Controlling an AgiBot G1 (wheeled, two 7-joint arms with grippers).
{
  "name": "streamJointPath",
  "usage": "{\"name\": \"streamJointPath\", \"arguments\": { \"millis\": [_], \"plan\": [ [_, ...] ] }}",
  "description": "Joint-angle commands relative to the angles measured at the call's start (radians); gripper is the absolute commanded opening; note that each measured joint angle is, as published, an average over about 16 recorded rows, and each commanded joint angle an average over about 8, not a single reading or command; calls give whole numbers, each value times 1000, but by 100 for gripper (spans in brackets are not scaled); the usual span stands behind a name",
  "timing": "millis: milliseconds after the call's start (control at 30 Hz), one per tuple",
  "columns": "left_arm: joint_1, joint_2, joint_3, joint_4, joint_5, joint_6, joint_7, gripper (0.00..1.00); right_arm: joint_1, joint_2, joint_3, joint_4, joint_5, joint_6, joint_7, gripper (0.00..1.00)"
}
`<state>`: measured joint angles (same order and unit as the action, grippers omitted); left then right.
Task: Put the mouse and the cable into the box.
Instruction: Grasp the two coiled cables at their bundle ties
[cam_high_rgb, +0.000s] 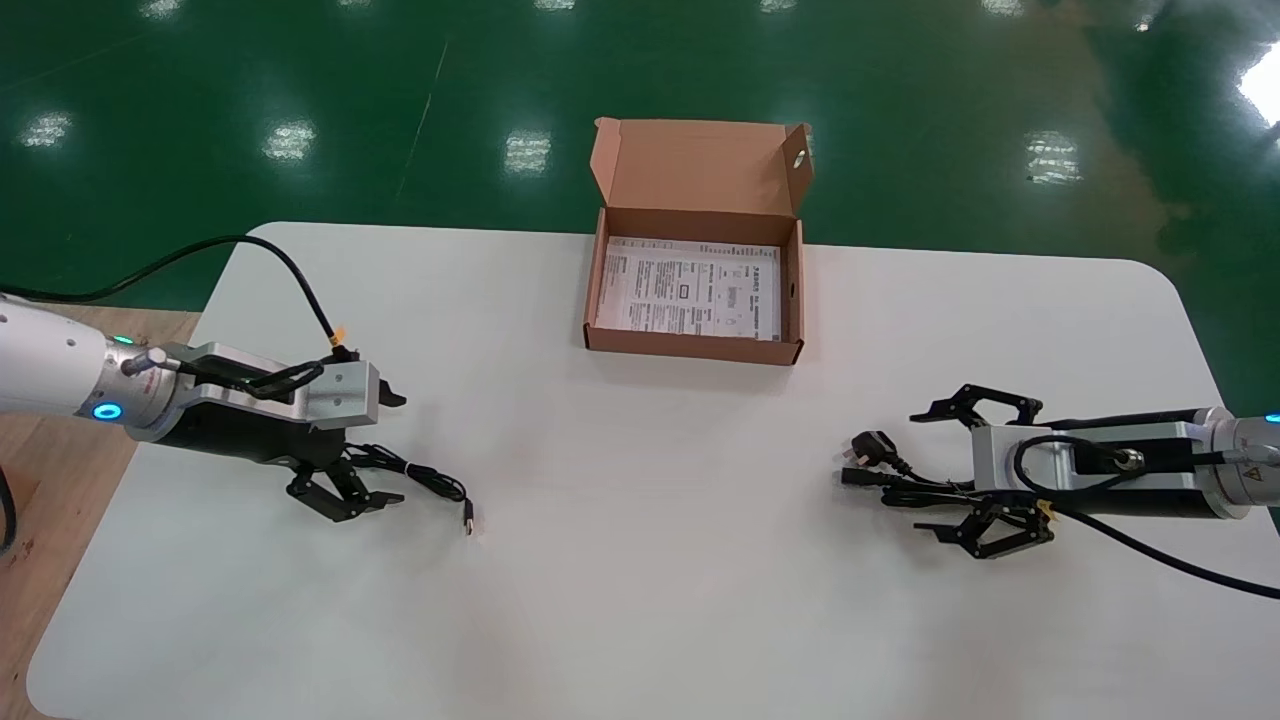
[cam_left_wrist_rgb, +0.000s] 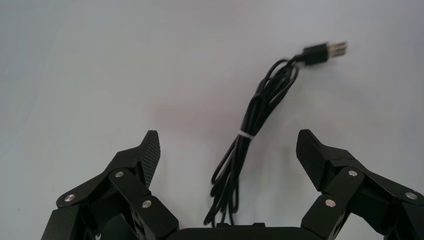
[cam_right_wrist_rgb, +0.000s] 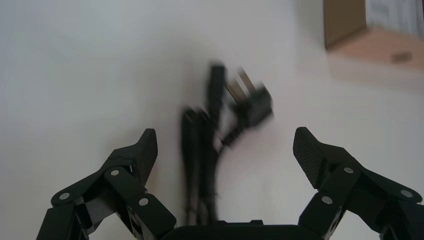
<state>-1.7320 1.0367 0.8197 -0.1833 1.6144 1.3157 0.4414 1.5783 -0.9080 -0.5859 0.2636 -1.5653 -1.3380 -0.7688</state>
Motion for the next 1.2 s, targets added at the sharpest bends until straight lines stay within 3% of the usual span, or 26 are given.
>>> {"name": "streamJointPath", "arguments": {
  "millis": [33,267,300,533,567,1200],
  "plan": [
    [-8,12,1,43,5,-22,35,100,13,-17,-5,-44,-16,46,-21,100],
    [-9,35,1,114,6,-61,99,100,35,-61,-12,-126,-34,136,-51,100],
    [-7,37,1,121,5,-66,105,92,38,-65,-13,-134,-36,141,-53,95],
    [-4,49,-2,154,2,-90,129,5,48,-86,-17,-180,-44,160,-56,7],
    [-4,50,-3,157,2,-91,130,0,49,-87,-17,-183,-45,161,-56,0],
    [-2,46,-3,144,1,-84,125,0,45,-80,-16,-166,-42,150,-57,0]
  ]
}}
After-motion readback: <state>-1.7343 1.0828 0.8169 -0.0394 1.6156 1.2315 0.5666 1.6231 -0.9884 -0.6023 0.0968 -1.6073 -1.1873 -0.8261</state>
